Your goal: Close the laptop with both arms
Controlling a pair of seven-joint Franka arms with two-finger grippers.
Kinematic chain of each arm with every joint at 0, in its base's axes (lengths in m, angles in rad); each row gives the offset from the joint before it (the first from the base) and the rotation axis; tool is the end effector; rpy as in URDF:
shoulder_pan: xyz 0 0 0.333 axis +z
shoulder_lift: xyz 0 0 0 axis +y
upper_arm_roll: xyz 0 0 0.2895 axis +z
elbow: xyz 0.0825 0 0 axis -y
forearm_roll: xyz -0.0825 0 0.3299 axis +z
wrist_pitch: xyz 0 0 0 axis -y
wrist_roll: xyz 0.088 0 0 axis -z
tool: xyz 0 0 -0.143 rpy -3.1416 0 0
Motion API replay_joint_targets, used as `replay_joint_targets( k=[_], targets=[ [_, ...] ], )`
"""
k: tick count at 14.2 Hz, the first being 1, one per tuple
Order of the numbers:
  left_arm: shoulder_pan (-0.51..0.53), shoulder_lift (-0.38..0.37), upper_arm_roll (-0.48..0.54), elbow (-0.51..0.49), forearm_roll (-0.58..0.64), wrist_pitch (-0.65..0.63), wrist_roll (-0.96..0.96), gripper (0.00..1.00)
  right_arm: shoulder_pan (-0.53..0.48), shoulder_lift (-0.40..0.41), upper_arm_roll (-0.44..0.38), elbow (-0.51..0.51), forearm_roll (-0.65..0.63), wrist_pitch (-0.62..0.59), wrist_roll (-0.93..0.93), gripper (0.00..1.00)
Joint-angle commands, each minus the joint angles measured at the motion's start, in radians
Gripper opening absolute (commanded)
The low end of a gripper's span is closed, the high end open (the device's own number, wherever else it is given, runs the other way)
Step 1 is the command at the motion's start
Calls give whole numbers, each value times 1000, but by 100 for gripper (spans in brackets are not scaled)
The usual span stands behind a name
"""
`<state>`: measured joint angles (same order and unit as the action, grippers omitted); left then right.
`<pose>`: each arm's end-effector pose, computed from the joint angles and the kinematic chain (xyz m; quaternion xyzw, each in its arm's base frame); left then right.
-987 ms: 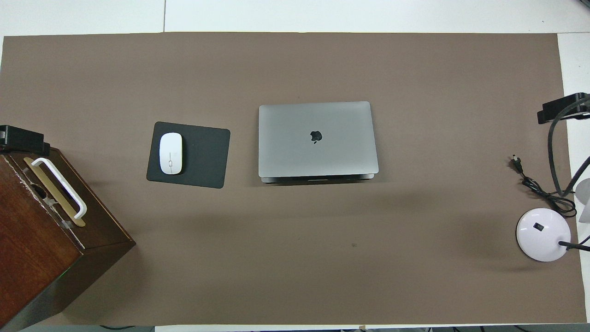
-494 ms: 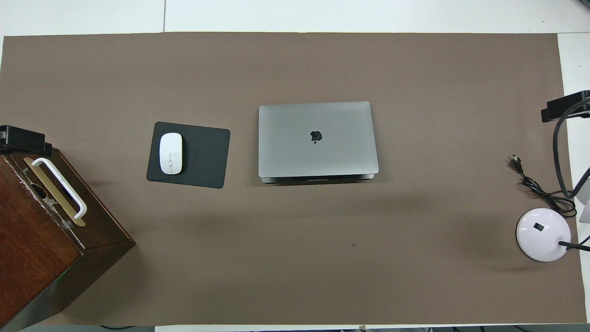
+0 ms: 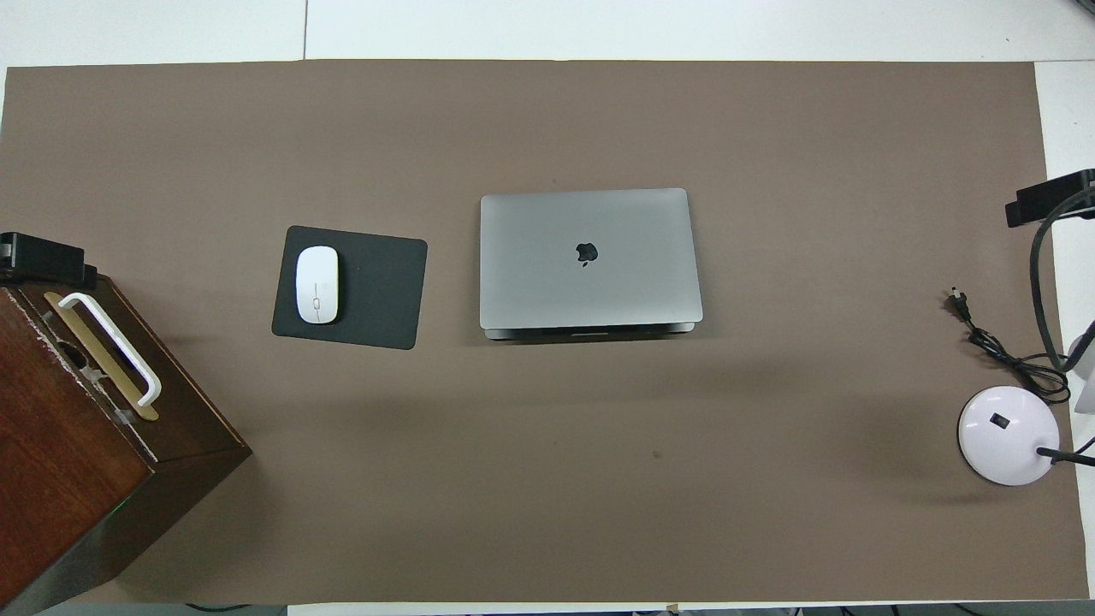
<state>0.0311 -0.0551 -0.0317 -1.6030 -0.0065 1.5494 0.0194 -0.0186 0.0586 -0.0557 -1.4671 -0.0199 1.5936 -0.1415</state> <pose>0.4826 -0.0016 0.5738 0.9999 -0.0100 0.0008 0.0024 0.5210 -0.0407 0.5778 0.9988 0.0336 0.0325 0.0152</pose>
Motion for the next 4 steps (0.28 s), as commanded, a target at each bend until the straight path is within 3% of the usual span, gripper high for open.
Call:
replay_joint_targets(
  k=[1,4],
  targets=[
    [16,-11,-11,-14,-15,0,0,100,-3,-8,0,2,1,-21,-17,100],
    [16,-11,-11,-14,-16,0,0,100,-6,-6,-6,2,3,-34,-12,100]
  ],
)
